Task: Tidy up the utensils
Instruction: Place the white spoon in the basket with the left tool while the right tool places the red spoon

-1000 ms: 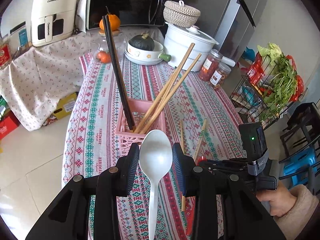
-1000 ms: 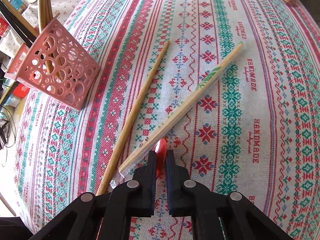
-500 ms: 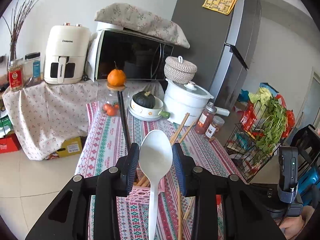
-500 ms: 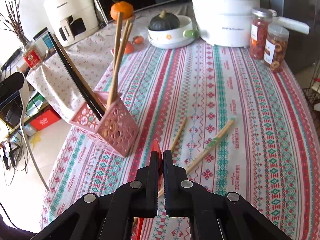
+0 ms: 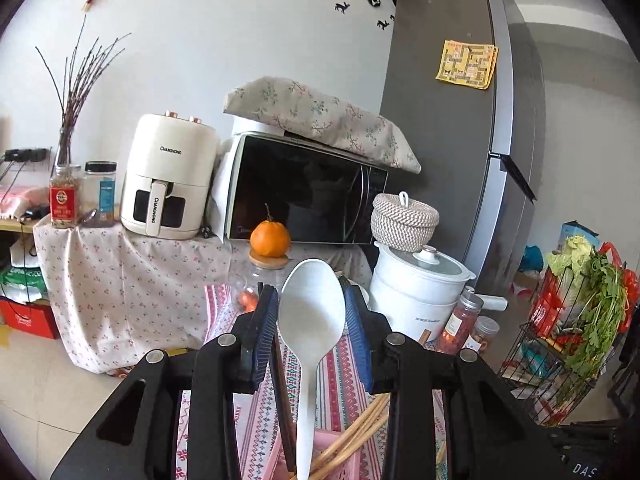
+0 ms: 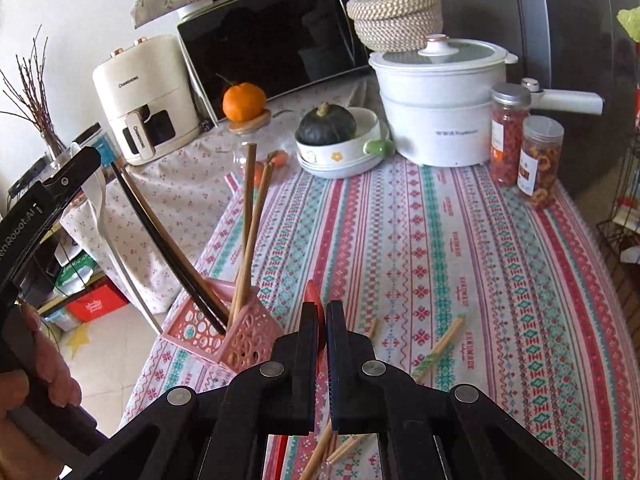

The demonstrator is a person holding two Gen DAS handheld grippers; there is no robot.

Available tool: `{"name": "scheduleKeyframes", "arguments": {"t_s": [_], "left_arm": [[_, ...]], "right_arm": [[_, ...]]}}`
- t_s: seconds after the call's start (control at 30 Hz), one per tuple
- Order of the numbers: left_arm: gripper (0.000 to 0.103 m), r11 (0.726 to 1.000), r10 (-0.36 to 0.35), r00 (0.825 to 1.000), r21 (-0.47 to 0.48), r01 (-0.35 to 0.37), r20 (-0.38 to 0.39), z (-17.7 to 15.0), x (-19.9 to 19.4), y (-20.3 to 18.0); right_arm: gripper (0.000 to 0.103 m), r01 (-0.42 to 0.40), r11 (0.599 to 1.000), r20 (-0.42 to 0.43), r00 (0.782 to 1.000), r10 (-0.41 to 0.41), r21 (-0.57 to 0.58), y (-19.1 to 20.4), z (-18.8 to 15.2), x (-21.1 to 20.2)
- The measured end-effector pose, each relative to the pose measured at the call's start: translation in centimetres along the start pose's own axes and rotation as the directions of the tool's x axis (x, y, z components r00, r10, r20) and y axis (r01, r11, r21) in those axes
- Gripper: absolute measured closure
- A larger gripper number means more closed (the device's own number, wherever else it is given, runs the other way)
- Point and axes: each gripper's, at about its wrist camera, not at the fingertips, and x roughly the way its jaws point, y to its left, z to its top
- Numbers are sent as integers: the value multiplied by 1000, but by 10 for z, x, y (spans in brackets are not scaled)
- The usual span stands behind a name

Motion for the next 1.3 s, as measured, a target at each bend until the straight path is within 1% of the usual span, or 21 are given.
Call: {"name": "scheduleKeyframes", "arguments": {"t_s": [0.23, 0.33, 0.47, 0.53, 0.6, 0.73, 0.9, 0.97, 1.03, 1.17, 1.3], "left_arm": [[66, 997, 67, 998, 31, -66, -10, -22, 23, -9], [66, 997, 71, 997, 34, -70, -34, -29, 28, -10], [65, 998, 47, 995, 35, -44, -92, -37, 34, -10], [64, 999, 39, 991, 39, -34, -129, -39, 37, -10], [54, 999, 25, 987, 37, -19, -160, -40, 36, -9], [46, 999, 17, 973, 36, -9, -228, -34, 29, -5], [39, 1000, -4, 947, -5, 2, -320, -25, 12, 14], [35, 1000, 20, 931, 13, -16, -364, -23, 5, 21], [35, 999, 39, 914, 31, -28, -405, -23, -1, 27], [33, 998, 65, 872, 53, -45, -485, -30, -10, 40], [32, 996, 88, 815, 78, -53, -573, -47, -8, 49]], "right_arm": [[100, 3, 1000, 21, 1000, -3, 18, -2, 7, 6], [100, 3, 1000, 30, 1000, -4, 29, -3, 10, 7], [100, 7, 999, 46, 999, -9, 37, -4, 12, 7], [100, 15, 999, 58, 998, -17, 34, -4, 13, 7], [100, 21, 999, 70, 997, -24, 32, -3, 13, 5], [100, 31, 999, 113, 993, -34, 33, -1, 16, -1], [100, 44, 999, 207, 977, -49, 30, 8, 23, -14], [100, 41, 999, 244, 969, -48, 34, 14, 26, -18], [100, 37, 999, 281, 959, -46, 38, 21, 29, -21], [100, 44, 998, 353, 934, -54, 36, 38, 35, -22], [100, 61, 998, 418, 906, -67, 28, 54, 38, -19]]}}
